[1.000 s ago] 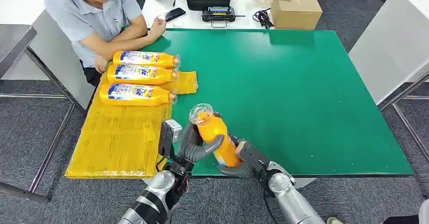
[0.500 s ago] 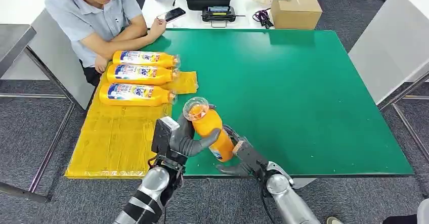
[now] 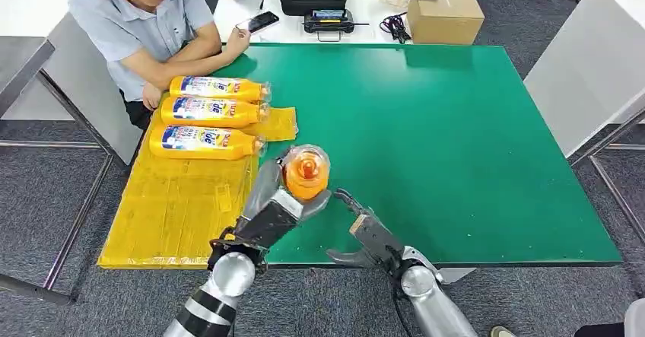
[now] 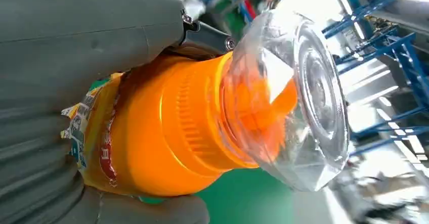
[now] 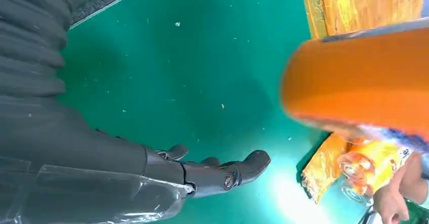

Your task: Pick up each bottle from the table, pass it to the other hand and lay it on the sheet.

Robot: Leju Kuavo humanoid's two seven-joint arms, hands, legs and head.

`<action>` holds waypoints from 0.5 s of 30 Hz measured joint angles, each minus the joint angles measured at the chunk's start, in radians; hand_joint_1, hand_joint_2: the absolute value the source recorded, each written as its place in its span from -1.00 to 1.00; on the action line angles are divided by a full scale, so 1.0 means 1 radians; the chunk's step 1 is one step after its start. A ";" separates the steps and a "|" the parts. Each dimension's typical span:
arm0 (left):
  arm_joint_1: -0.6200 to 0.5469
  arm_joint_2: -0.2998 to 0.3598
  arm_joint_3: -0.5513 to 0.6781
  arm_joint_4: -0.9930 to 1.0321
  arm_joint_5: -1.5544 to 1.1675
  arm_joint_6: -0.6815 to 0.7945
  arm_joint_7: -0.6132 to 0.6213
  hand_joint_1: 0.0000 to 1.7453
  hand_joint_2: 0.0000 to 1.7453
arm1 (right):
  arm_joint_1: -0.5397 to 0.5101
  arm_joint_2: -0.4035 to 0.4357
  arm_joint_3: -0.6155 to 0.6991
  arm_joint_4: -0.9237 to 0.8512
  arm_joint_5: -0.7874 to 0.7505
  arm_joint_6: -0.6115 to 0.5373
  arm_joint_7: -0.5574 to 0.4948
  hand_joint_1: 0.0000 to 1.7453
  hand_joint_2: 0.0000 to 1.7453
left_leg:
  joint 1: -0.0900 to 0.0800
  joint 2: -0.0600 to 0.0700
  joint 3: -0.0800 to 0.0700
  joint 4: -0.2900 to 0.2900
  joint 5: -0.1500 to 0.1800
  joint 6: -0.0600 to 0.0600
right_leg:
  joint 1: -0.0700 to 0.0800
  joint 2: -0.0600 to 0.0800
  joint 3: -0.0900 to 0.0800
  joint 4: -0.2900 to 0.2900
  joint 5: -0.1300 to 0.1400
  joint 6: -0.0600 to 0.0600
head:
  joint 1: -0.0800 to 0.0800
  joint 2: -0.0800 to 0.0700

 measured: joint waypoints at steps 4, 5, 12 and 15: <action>0.002 0.003 0.000 -0.029 -0.194 0.018 0.075 1.00 1.00 | 0.003 0.003 -0.005 -0.003 0.005 0.000 0.002 -1.00 1.00 | 0.000 0.000 0.000 0.000 0.000 0.000 | 0.000 0.000 0.000 0.000 0.000 0.000 | 0.000 0.000; 0.002 0.005 0.000 -0.034 -0.256 0.025 0.097 1.00 1.00 | 0.004 0.003 -0.005 -0.003 0.006 0.000 0.003 -1.00 1.00 | 0.000 0.000 0.000 0.000 0.000 0.000 | 0.000 0.000 0.000 0.000 0.000 0.000 | 0.000 0.000; 0.003 0.009 0.005 -0.038 -0.482 0.035 0.199 1.00 1.00 | 0.005 0.003 -0.012 -0.005 0.004 0.001 0.003 -1.00 1.00 | 0.000 0.000 0.000 0.000 0.000 0.000 | 0.000 0.000 0.000 0.000 0.000 0.000 | 0.000 0.000; 0.002 0.011 0.024 -0.029 -0.533 0.035 0.222 1.00 1.00 | 0.005 0.003 -0.016 -0.005 0.004 0.002 0.002 -1.00 1.00 | 0.000 0.000 0.000 0.000 0.000 0.000 | 0.000 0.000 0.000 0.000 0.000 0.000 | 0.000 0.000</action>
